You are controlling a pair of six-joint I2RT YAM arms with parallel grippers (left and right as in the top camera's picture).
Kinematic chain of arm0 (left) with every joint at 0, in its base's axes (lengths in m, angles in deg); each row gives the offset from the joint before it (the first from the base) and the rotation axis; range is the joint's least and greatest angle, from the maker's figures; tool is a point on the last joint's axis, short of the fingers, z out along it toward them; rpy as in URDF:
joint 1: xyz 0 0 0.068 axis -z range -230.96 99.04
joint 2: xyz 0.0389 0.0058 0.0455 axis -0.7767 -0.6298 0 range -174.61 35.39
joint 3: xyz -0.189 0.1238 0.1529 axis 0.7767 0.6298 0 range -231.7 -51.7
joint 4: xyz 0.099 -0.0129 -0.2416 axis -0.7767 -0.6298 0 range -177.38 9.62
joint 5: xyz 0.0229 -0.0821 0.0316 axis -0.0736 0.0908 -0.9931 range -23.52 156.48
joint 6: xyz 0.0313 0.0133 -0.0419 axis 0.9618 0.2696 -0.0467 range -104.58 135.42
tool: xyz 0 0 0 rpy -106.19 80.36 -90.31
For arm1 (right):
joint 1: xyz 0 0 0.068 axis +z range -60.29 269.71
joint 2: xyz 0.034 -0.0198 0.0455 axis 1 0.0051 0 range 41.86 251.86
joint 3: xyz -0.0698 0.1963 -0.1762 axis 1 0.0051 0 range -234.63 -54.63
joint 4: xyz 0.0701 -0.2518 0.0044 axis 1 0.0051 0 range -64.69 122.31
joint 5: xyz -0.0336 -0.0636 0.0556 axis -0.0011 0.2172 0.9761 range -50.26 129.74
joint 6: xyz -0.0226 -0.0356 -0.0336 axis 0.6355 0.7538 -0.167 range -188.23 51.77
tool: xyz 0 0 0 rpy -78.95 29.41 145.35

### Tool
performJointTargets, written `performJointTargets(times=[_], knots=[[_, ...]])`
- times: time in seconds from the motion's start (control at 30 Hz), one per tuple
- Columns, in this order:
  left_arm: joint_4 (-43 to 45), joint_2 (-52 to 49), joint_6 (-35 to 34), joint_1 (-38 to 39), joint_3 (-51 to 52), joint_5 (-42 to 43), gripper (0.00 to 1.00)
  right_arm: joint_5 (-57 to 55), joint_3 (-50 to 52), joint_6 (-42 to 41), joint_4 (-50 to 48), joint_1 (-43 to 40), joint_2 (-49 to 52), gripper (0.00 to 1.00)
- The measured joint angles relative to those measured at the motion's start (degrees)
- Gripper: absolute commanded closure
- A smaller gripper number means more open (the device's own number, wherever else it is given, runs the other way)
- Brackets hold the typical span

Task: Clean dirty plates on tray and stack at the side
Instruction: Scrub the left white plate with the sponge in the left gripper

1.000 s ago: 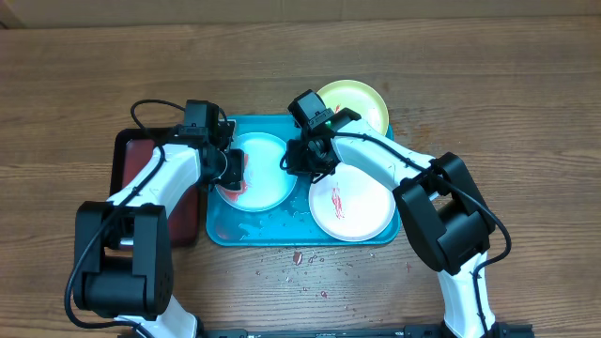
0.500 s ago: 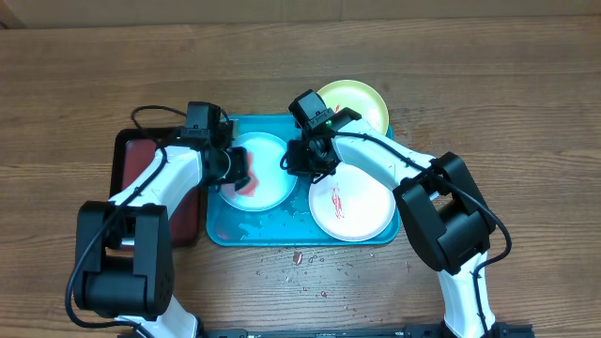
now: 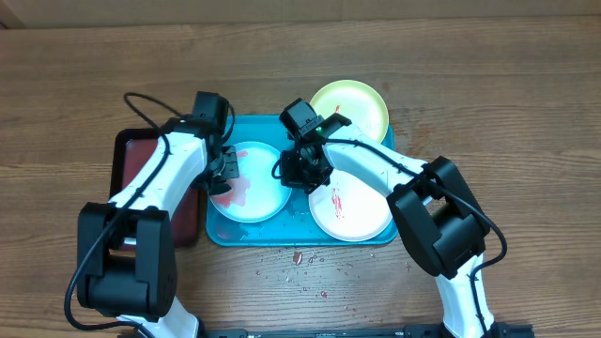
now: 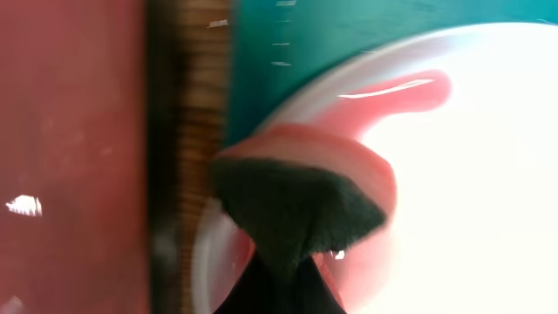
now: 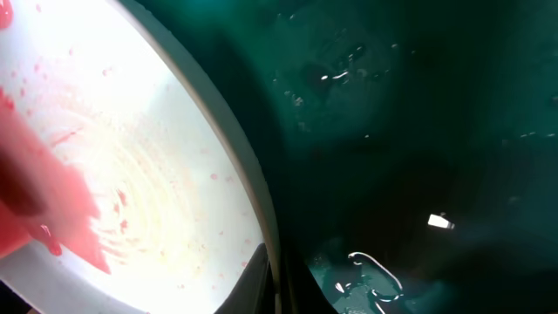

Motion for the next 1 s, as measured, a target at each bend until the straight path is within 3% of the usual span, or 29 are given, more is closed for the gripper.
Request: performJointTargets(times=[0.23,0.53,0.87,1.0], knots=[[0.85,-0.81,6.21,5.14,-0.39,8.37,0.96,0.02,0.0,0.02,0.0,0.46,0.0,0.96],[3.63,-6.73,5.27,6.14,-1.95,9.55,0.96,0.52,0.0,0.92,-0.11,0.07,0.07,0.96],[1.31,-8.5,-0.13,6.75,-4.0,-12.44,0.96,1.53,0.07,1.09,-1.22,-0.09,0.22,0.96],[1.4,-9.03,-1.16,6.69,-4.0,-15.74,0.96,1.75,0.07,1.31,-1.29,-0.07,0.22,0.96]])
